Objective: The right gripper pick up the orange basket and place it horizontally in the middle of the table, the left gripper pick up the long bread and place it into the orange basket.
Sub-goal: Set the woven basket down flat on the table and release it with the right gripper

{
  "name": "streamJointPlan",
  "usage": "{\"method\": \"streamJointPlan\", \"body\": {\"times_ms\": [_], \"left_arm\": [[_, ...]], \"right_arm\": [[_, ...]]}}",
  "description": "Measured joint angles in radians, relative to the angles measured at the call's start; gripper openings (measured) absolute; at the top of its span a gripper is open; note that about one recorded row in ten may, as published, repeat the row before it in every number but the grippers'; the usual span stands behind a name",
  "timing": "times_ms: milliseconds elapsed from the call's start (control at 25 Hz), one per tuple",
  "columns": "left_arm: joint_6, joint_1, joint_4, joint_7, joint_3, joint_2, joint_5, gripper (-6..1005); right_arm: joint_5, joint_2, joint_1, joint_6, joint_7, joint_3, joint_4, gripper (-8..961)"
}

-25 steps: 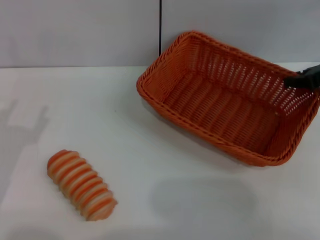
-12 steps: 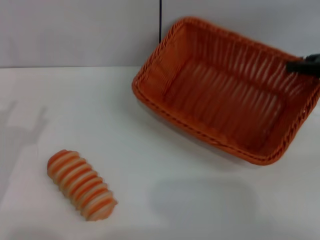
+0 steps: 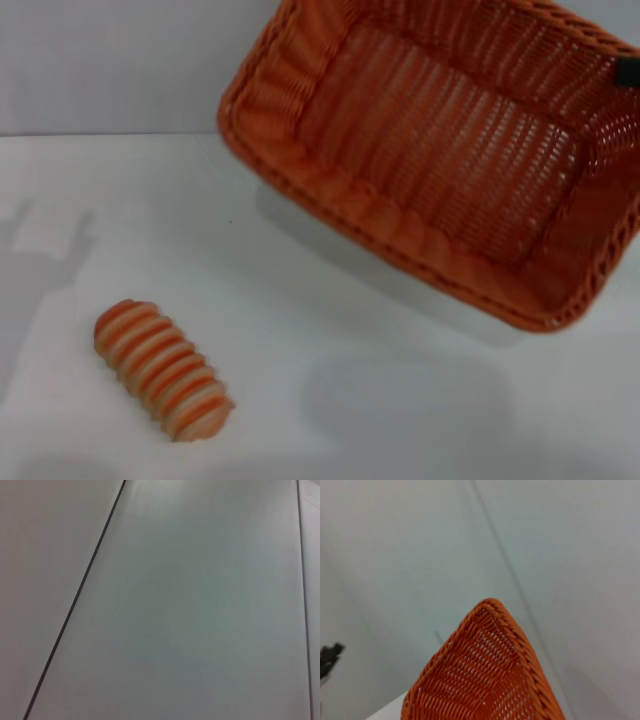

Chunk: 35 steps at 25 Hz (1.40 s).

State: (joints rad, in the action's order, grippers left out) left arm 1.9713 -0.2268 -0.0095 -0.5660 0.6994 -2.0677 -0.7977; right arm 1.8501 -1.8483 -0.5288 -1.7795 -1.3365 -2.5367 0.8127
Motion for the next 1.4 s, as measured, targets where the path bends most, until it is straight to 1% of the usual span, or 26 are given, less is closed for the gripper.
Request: {"method": "streamJointPlan", "body": {"times_ms": [120,160,200,240,280,320,360,400,440,520,560,600,640,680,760,800,840,1000,1040,1080,1120,1160,1200,1240,1360,1400], "left_arm": [[-0.001,-0.001,0.000,0.000,-0.001,0.000,0.000,828],[-0.002,-0.001,0.000,0.000,-0.001,0.000,0.000,828],[-0.003,-0.002,0.001,0.000,-0.002,0.000,0.000,828],[-0.003,-0.002,0.001,0.000,-0.002,0.000,0.000,828],[-0.004,-0.002,0.002,0.000,-0.003,0.000,0.000,828],[-0.004,-0.002,0.002,0.000,-0.003,0.000,0.000,828],[-0.005,-0.002,0.002,0.000,-0.003,0.000,0.001,828],[-0.005,-0.002,0.000,0.000,-0.003,0.000,0.000,828],[-0.005,-0.002,0.000,0.000,-0.003,0.000,0.000,828],[-0.006,-0.004,-0.003,0.001,-0.003,0.000,0.000,828],[-0.006,-0.005,-0.004,0.002,-0.003,0.000,0.000,828],[-0.006,-0.007,-0.005,0.004,-0.001,-0.001,0.000,828],[-0.006,-0.007,-0.005,0.004,-0.001,-0.001,0.000,828],[-0.006,-0.007,-0.005,0.004,-0.001,-0.002,0.000,828],[-0.007,-0.009,-0.008,0.004,0.000,-0.003,0.000,828],[-0.008,-0.012,-0.015,0.003,-0.001,-0.004,0.000,828],[-0.008,-0.012,-0.015,0.003,-0.001,-0.004,0.000,828],[-0.008,-0.014,-0.021,0.002,-0.003,-0.004,0.001,828],[-0.008,-0.014,-0.021,0.002,-0.003,-0.004,0.001,828],[-0.008,-0.014,-0.023,0.002,-0.003,-0.003,0.001,828],[-0.008,-0.014,-0.026,0.002,-0.003,-0.003,0.001,828],[-0.008,-0.014,-0.027,0.002,-0.003,-0.003,0.001,828],[-0.008,-0.014,-0.029,0.002,-0.003,-0.004,0.000,828],[-0.008,-0.014,-0.029,0.002,-0.003,-0.004,0.000,827],[-0.007,-0.014,-0.031,0.002,-0.002,-0.004,0.000,827],[-0.006,-0.014,-0.031,0.002,-0.002,-0.004,0.000,827]], "right_arm": [[0.000,0.005,0.000,-0.035,-0.005,0.004,0.005,190],[0.001,0.009,-0.001,-0.052,-0.007,0.007,0.008,190],[0.003,0.020,-0.003,-0.075,-0.010,0.020,0.010,190],[0.003,0.020,-0.003,-0.075,-0.010,0.020,0.010,190],[0.003,0.040,-0.004,-0.088,-0.010,0.058,0.011,190],[0.003,0.040,-0.004,-0.088,-0.010,0.058,0.011,190],[0.003,0.048,-0.004,-0.090,-0.009,0.081,0.012,190],[-0.001,0.067,-0.006,-0.092,-0.007,0.136,0.015,190],[-0.001,0.067,-0.006,-0.092,-0.007,0.136,0.015,190],[-0.002,0.084,-0.011,-0.094,-0.007,0.198,0.018,189],[-0.002,0.089,-0.014,-0.094,-0.007,0.227,0.019,189],[-0.003,0.094,-0.024,-0.095,-0.014,0.283,0.024,189],[-0.003,0.094,-0.024,-0.095,-0.014,0.283,0.024,189],[-0.003,0.095,-0.029,-0.095,-0.020,0.307,0.027,189],[-0.001,0.091,-0.043,-0.094,-0.037,0.340,0.028,189],[0.003,0.085,-0.065,-0.093,-0.055,0.361,0.012,189],[0.003,0.085,-0.065,-0.093,-0.055,0.361,0.012,189],[0.008,0.076,-0.137,-0.086,-0.101,0.422,-0.075,189],[0.008,0.076,-0.137,-0.086,-0.101,0.422,-0.075,189],[0.023,0.064,-0.157,-0.079,-0.115,0.432,-0.101,190],[0.023,0.064,-0.157,-0.079,-0.115,0.432,-0.101,190],[0.039,0.053,-0.164,-0.073,-0.121,0.435,-0.109,190],[0.063,0.035,-0.171,-0.060,-0.128,0.434,-0.112,190],[0.063,0.035,-0.171,-0.060,-0.128,0.434,-0.112,190],[0.083,0.012,-0.178,-0.037,-0.140,0.436,-0.116,190],[0.089,-0.004,-0.184,-0.014,-0.148,0.437,-0.123,190]]}}
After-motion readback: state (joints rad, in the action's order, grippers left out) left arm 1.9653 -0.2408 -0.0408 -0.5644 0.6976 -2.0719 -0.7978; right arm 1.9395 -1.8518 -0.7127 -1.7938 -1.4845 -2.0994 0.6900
